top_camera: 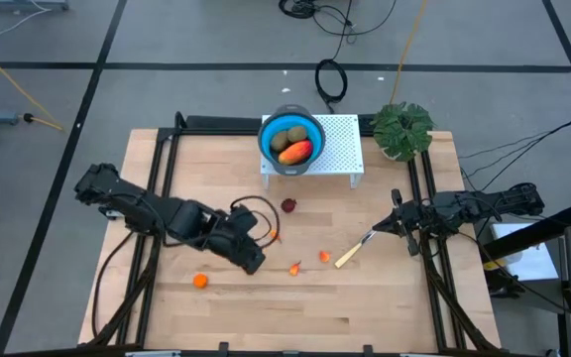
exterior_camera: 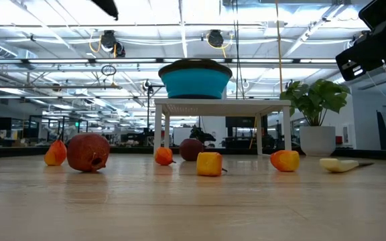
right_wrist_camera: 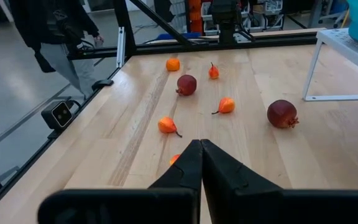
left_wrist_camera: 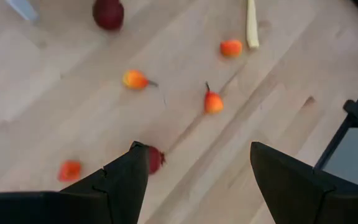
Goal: Pick & Place Fruit
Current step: Put the orange into the blue strainer bowl on the shelf
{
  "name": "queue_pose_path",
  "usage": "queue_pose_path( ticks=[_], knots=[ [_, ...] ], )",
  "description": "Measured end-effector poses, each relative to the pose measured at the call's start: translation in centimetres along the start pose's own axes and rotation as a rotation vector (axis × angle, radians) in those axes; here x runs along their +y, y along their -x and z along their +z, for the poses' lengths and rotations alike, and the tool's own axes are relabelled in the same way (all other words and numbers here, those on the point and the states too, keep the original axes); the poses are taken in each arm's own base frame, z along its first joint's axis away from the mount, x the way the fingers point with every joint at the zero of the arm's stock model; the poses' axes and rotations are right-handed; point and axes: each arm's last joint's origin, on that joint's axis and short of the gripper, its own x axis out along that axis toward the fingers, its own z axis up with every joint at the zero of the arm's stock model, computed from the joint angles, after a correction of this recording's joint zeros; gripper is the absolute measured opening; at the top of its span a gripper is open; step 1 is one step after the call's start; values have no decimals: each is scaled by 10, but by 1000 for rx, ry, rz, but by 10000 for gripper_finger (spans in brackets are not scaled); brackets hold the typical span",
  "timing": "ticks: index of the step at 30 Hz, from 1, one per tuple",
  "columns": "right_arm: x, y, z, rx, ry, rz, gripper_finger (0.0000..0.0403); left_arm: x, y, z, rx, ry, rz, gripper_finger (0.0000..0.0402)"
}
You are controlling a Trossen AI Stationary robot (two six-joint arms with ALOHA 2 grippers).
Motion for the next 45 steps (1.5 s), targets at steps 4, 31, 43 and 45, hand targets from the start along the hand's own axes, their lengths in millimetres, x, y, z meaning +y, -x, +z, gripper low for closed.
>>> queue_pose_path(
  ticks=[4,31,43,45],
  knots=[
    [0,0,0,0,0,0,0,2,-10,-19,48,43,33,278],
    [0,0,0,0,0,-4,0,30,-52,-92,240,447,244,278],
    [0,0,0,0,0,-4,0,55,-70,-118,353,697,438,278],
    [0,0,0,1,0,-4,0,58,-71,-123,350,729,463,278]
  ],
)
